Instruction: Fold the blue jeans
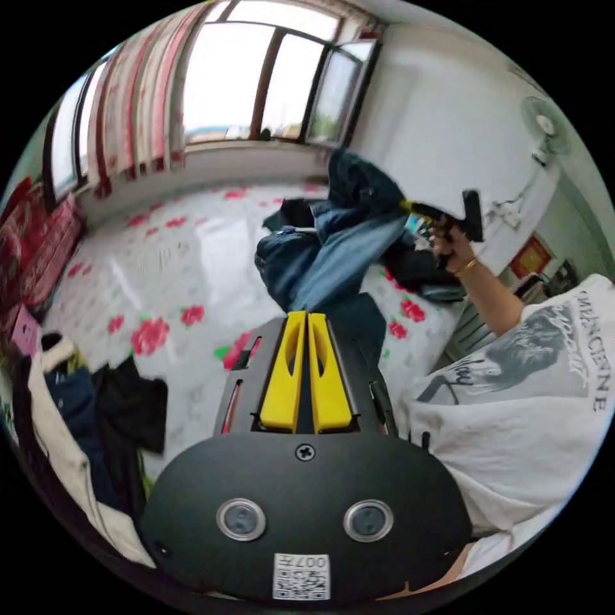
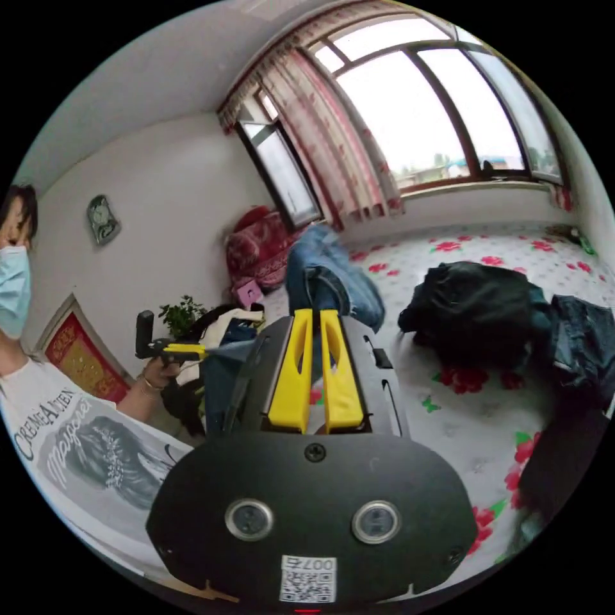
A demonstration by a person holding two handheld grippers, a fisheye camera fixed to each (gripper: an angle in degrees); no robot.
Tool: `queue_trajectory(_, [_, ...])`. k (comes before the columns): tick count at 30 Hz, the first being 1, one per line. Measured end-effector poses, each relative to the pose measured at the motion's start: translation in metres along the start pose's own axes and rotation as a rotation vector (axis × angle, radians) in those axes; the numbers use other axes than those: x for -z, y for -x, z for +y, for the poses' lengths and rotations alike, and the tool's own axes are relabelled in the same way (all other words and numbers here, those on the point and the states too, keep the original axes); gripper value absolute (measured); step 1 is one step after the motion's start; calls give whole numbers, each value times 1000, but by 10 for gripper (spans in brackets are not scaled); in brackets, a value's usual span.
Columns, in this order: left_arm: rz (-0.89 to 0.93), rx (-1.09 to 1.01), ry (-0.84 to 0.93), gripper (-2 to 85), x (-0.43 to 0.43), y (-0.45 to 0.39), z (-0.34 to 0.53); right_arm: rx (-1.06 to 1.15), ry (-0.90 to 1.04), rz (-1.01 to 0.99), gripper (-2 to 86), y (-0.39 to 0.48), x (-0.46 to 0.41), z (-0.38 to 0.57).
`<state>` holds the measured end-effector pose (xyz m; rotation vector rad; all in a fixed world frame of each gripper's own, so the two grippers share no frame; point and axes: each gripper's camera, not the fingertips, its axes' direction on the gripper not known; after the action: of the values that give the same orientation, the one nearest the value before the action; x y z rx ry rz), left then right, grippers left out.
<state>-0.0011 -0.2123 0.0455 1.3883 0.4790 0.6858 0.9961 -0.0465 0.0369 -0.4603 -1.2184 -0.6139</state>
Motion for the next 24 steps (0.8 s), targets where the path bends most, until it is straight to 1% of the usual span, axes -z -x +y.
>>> queue_trajectory(1, [51,-41,-77,-8,6,-7,-9,-13,-39,38,4,-2,27,16])
queue_trajectory(2, [53,-51,-98,-8,5,-10,-13,-49,-58,95,7,-4,46,37])
queue_trajectory(3, [35,-67,-94,-6,-10,-17,-19,-71,-58,123,8,-6,53,49])
queue_trajectory(5, [8,-47,7,-2,-52,-23,-19,-230,-11,240,20,-25,63,108])
queue_trajectory(6, [25,-7,101,3,-83,-23,-10,-294,26,271,23,-32,63,124])
queue_trajectory(7, [60,34,171,19,-110,-21,6,-403,120,313,29,-46,60,155])
queue_trajectory(8, [69,64,203,26,-121,-19,16,-469,198,344,35,-53,58,185])
queue_trajectory(10, [90,244,298,51,-151,-6,70,-551,232,400,43,-56,64,222])
queue_trajectory(11, [85,295,316,57,-154,-2,85,-593,241,419,50,-57,70,238])
queue_trajectory(13, [3,477,389,76,-157,18,140,-629,243,436,61,-59,76,250])
queue_trajectory(16, [-104,573,457,124,-150,36,178,-593,261,481,79,-64,71,245])
queue_trajectory(18, [-115,555,501,153,-155,40,183,-531,307,517,89,-70,56,231])
queue_trajectory(19, [-88,526,573,163,-168,39,183,-484,344,542,94,-75,43,220])
queue_trajectory(21, [-124,459,657,160,-189,31,179,-411,402,570,99,-84,21,204])
queue_trajectory(22, [-201,378,703,152,-200,23,173,-366,450,589,101,-91,5,194])
queue_trajectory(23, [-210,335,716,134,-203,19,170,-322,504,603,101,-97,-12,186])
queue_trajectory(24, [-187,302,738,99,-208,19,163,-303,532,611,101,-100,-20,183])
